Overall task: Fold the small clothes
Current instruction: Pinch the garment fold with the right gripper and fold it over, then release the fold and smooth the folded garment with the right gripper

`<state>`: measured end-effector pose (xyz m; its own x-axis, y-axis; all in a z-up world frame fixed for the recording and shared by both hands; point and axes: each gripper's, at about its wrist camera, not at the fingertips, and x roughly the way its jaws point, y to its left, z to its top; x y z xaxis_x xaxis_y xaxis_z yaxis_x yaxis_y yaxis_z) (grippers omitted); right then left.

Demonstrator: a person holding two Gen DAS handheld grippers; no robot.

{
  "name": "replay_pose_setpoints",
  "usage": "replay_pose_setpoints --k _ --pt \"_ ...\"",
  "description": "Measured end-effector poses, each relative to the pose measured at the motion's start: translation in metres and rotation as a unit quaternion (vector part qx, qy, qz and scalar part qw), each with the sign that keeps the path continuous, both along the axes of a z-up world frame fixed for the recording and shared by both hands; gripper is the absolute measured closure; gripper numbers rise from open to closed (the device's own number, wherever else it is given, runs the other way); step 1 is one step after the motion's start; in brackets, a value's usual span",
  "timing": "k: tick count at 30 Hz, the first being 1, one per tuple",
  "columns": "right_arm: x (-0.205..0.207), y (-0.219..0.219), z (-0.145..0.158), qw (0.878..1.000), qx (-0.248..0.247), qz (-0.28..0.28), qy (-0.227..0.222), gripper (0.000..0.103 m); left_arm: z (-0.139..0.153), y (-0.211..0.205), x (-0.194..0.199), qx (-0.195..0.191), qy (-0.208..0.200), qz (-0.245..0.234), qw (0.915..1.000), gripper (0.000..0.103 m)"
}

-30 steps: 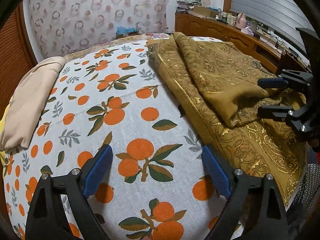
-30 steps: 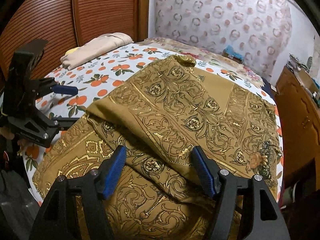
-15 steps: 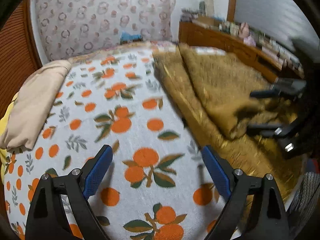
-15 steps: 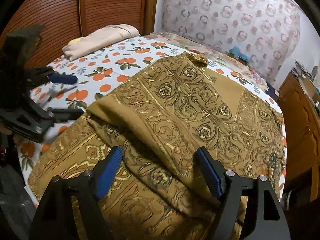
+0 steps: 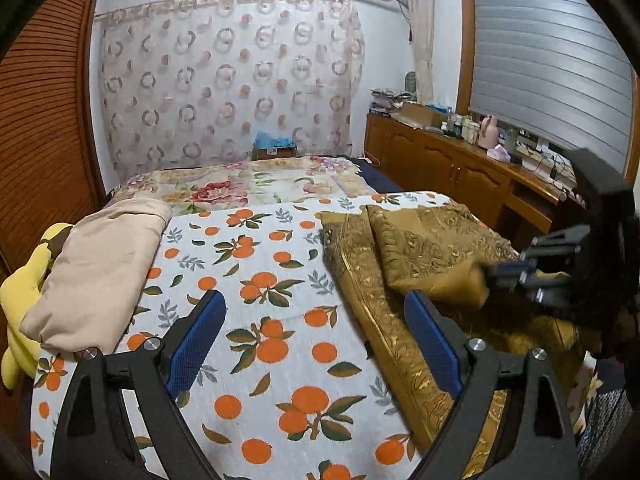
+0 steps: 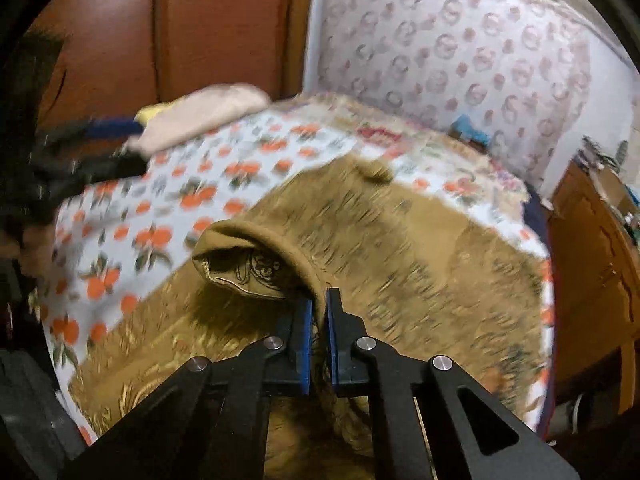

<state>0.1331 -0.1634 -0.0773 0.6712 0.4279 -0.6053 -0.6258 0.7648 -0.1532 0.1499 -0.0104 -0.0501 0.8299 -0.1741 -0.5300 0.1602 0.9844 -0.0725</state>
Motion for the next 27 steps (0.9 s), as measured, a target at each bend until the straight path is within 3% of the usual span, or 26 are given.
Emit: replay_pose_setpoints --k 8,13,18,21,27 --pt "0.043 -0.044 0.036 0.993 0.027 -0.106 -0.049 0.097 -0.002 -0.004 0.0 -0.028 0.004 -0.039 0.9988 0.011" --pt "0.1 -0.076 0.029 0.974 0.035 -0.225 -0.014 0.097 -0.009 -0.014 0.0 -0.028 0.015 -0.054 0.998 0.011" --pt "0.119 -0.085 0.019 0.966 0.019 -0.259 -0.005 0.057 -0.012 -0.02 -0.005 -0.022 0.024 -0.062 0.9975 0.012" --pt "0.114 -0.089 0.016 0.965 0.024 -0.26 0.0 0.049 -0.013 -0.022 -0.006 -0.026 0.029 -0.065 0.9971 0.011" --pt "0.08 -0.084 0.017 0.972 0.039 -0.232 0.003 0.048 -0.014 -0.029 -0.012 -0.014 0.033 -0.075 0.9965 0.011"
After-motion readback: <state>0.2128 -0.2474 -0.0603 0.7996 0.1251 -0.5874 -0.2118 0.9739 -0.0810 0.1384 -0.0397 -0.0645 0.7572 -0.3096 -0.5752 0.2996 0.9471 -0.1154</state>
